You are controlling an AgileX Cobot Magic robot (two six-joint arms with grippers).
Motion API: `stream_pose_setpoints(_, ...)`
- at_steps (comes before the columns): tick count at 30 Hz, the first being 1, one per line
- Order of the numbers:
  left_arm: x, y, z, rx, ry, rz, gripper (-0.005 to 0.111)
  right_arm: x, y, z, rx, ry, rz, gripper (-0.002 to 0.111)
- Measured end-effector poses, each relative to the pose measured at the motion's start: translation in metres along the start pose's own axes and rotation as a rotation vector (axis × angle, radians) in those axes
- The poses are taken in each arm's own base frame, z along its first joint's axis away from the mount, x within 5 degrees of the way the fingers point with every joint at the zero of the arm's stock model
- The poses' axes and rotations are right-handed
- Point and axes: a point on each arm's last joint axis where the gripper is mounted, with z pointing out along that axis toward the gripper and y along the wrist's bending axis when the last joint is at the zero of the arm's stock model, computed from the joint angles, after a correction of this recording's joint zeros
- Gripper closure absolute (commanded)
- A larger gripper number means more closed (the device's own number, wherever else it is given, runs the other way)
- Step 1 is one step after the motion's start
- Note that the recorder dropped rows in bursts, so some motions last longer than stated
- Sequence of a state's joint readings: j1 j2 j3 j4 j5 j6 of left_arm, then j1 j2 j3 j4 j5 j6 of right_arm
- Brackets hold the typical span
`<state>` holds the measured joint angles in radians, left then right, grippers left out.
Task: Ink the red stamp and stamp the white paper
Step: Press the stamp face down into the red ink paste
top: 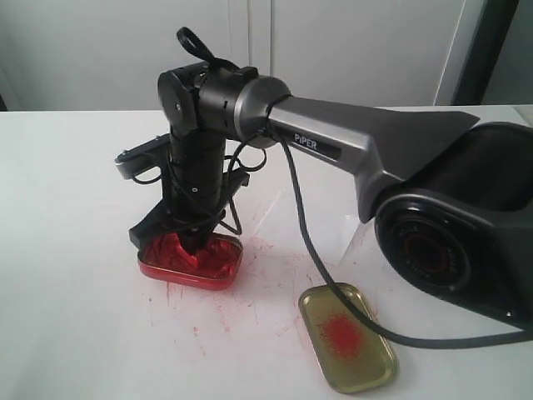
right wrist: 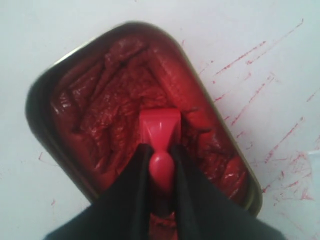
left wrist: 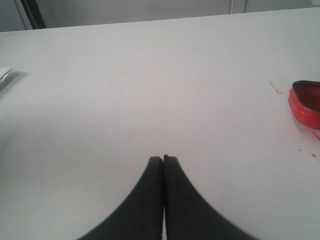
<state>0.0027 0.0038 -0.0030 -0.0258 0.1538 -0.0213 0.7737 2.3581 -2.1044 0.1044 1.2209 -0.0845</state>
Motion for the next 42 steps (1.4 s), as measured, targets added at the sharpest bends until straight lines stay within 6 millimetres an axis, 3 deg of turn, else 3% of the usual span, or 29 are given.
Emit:
stream_pose_setpoints(17,0.0,0.0,0.0,0.0,0.0,0.0,0.107,0.0,-0.013,-0.003,-0.096,-0.017,0.046,0.108)
stream_pose_setpoints(27,0.0,0.0,0.0,0.0,0.0,0.0,0.107,0.016,-0.017,0.022,-0.152,0.06,0.073,0.108)
stream_pose_setpoints(42,0.0,0.0,0.0,0.0,0.0,0.0,0.107,0.016,-0.02,0.019,-0.19,0.015,0.099,0.108)
